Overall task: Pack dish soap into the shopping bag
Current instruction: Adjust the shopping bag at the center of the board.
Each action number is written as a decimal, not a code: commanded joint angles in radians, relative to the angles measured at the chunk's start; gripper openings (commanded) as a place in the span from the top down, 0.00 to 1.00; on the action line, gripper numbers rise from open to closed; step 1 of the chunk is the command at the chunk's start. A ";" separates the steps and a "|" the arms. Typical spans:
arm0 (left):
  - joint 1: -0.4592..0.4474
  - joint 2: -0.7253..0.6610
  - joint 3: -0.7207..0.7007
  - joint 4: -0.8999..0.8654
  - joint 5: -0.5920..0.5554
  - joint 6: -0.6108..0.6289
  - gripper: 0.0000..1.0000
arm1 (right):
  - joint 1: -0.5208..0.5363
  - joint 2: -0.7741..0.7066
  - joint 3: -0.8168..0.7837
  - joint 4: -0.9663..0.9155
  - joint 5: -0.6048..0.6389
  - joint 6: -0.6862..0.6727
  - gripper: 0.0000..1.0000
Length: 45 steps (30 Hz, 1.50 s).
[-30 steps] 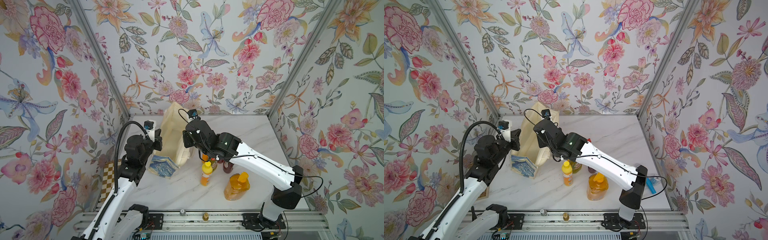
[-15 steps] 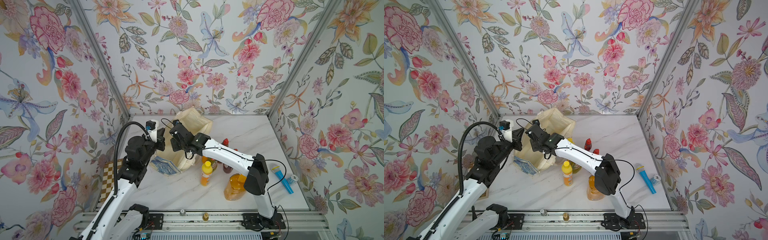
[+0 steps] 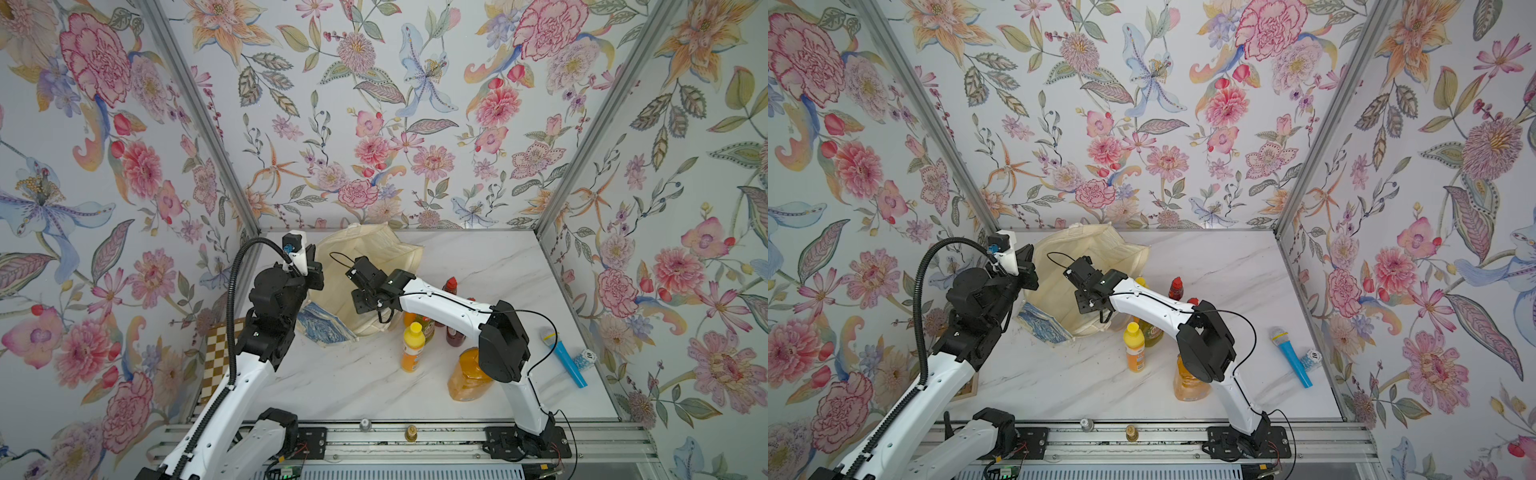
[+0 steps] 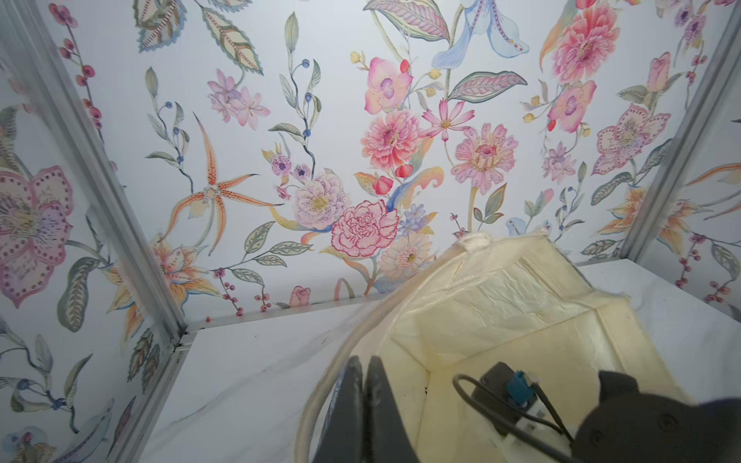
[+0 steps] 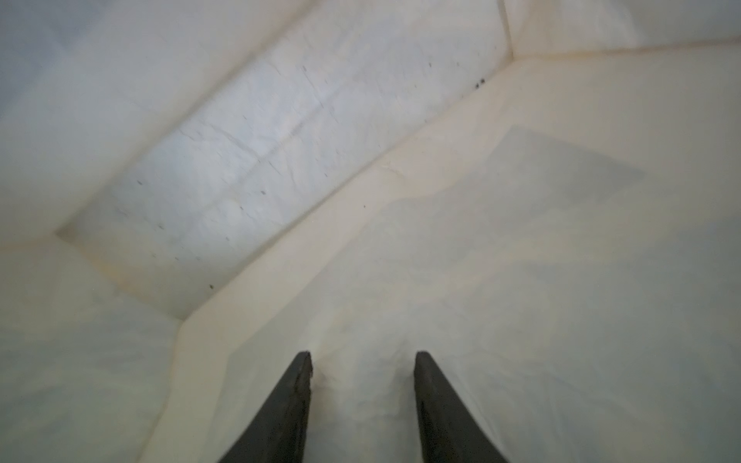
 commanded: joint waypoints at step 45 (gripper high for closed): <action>0.166 0.149 0.215 -0.266 0.130 -0.274 1.00 | -0.237 -0.150 0.330 -0.143 -0.082 -0.218 0.28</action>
